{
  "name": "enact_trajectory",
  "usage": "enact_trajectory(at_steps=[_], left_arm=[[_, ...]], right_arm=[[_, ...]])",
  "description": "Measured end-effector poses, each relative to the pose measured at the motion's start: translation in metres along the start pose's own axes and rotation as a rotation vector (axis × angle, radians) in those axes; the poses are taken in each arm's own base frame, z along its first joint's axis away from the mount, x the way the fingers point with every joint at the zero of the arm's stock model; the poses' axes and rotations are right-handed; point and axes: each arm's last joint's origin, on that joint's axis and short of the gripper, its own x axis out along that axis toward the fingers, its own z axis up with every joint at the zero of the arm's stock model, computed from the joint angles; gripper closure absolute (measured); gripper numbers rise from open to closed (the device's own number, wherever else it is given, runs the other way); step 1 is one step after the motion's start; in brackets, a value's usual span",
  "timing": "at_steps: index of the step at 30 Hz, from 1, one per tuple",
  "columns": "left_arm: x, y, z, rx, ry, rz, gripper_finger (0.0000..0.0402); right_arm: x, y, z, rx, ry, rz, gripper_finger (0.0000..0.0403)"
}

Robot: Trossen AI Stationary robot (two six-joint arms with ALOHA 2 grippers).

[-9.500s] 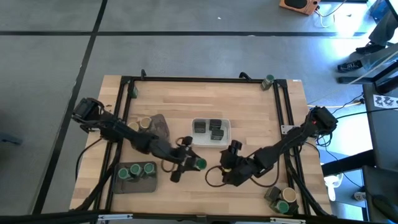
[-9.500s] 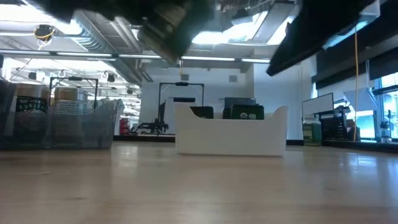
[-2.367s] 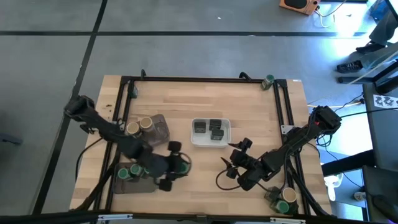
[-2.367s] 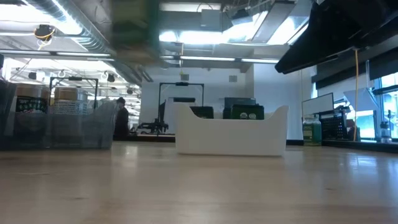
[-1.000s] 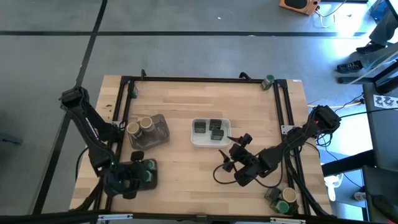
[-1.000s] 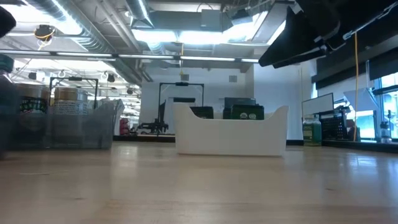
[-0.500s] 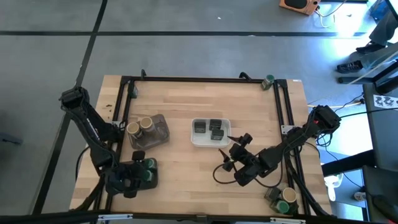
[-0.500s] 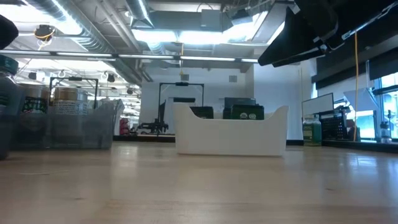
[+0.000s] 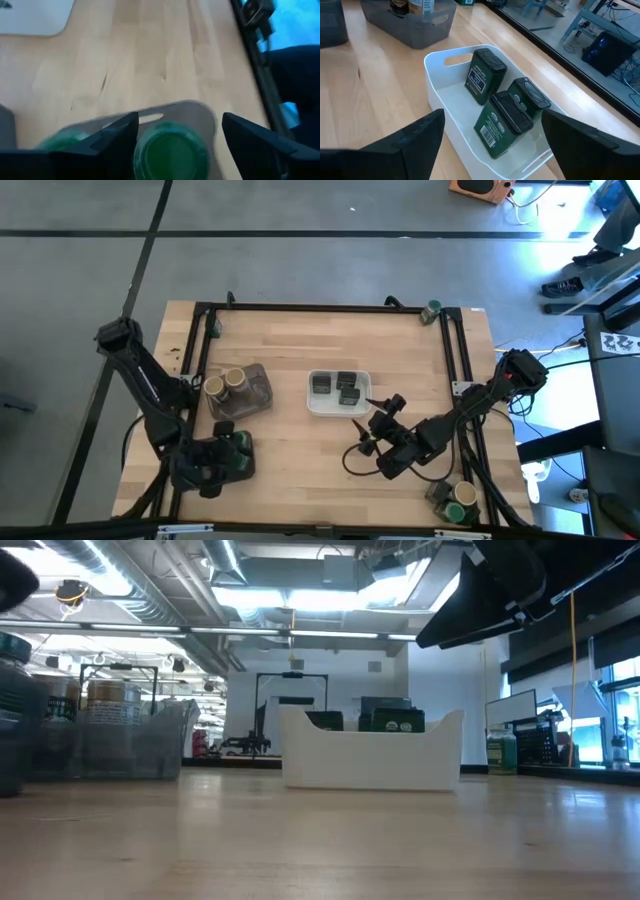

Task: Sort spices by type
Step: Put the green seasoning bottle into the bottom black bin

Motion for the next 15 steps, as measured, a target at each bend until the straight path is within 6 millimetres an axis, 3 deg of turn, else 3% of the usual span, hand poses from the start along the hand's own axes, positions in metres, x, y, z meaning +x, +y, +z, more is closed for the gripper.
enact_trajectory(at_steps=[9, 15], left_arm=[[-0.029, 0.005, 0.025, -0.019, -0.082, -0.015, 0.0129], [-0.029, 0.017, 0.039, -0.001, -0.228, 0.127, 0.0126]], right_arm=[[0.000, 0.005, 0.003, 0.065, 0.024, 0.071, 0.0070], [0.006, 0.004, 0.007, 0.079, 0.011, 0.058, 0.0070]])
